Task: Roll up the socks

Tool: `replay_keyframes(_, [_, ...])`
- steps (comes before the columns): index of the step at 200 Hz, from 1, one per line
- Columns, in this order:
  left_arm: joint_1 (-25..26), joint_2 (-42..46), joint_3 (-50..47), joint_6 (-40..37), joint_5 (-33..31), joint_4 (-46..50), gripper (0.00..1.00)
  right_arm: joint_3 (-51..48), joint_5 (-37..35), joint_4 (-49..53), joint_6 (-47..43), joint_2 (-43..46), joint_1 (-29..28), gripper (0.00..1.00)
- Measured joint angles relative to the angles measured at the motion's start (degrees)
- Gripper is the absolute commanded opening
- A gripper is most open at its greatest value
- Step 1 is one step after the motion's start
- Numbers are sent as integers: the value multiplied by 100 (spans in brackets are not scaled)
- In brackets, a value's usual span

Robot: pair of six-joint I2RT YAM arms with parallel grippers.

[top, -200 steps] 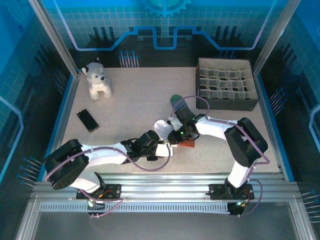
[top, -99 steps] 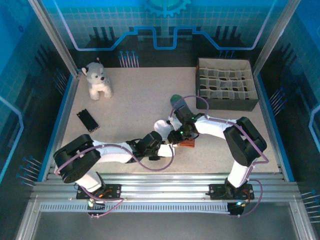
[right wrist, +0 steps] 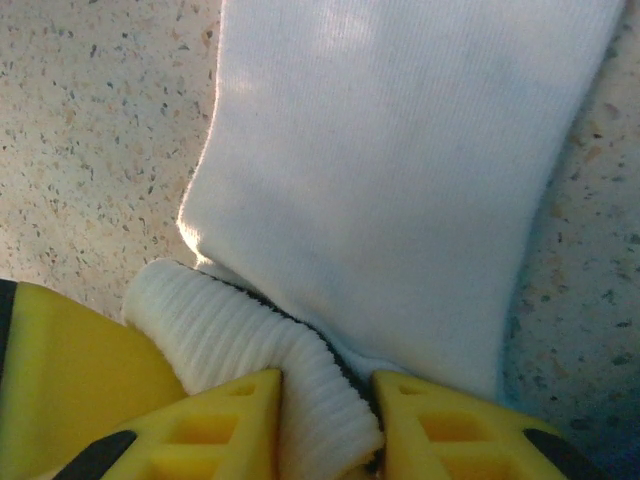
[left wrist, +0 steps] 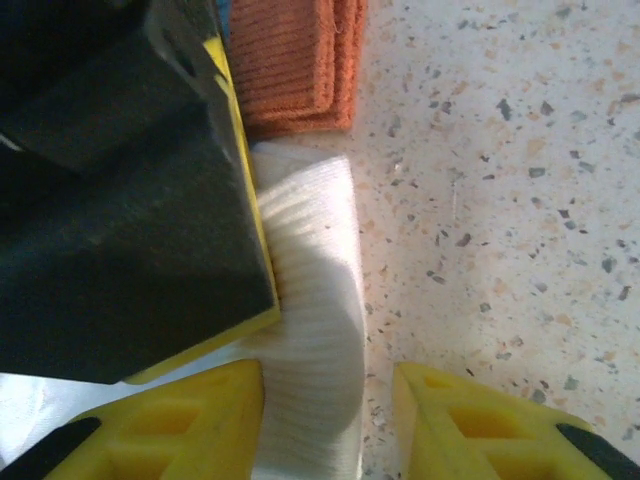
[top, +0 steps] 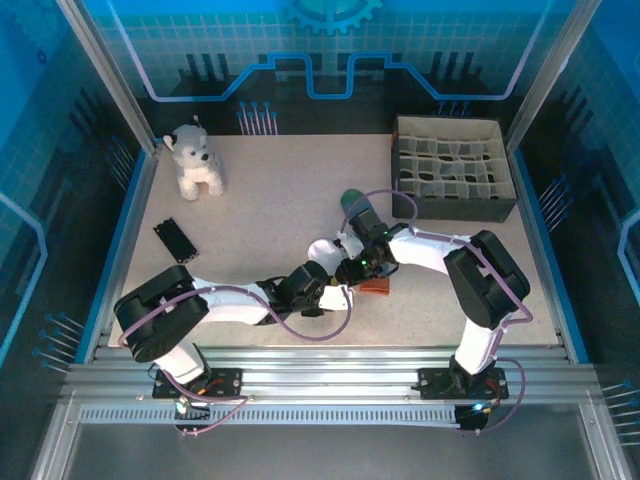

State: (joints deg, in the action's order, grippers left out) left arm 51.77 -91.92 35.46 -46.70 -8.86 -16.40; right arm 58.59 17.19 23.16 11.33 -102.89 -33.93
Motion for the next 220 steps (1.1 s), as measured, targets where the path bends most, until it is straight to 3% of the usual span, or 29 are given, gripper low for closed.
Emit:
replay_keyframes(161, [-254,-81,-7,-483,225,-66,38,129,354,157,0,-157,151,28])
replay_keyframes(183, [-254,-118,-7,-570,227,-66,30,157,380,197,-2,-177,162,28])
replay_keyframes(213, [-254,-140,13,-730,232,-44,0,192,435,256,0,-203,186,29])
replay_keyframes(220, [-254,-133,35,-780,236,-15,0,192,437,264,2,-203,203,31])
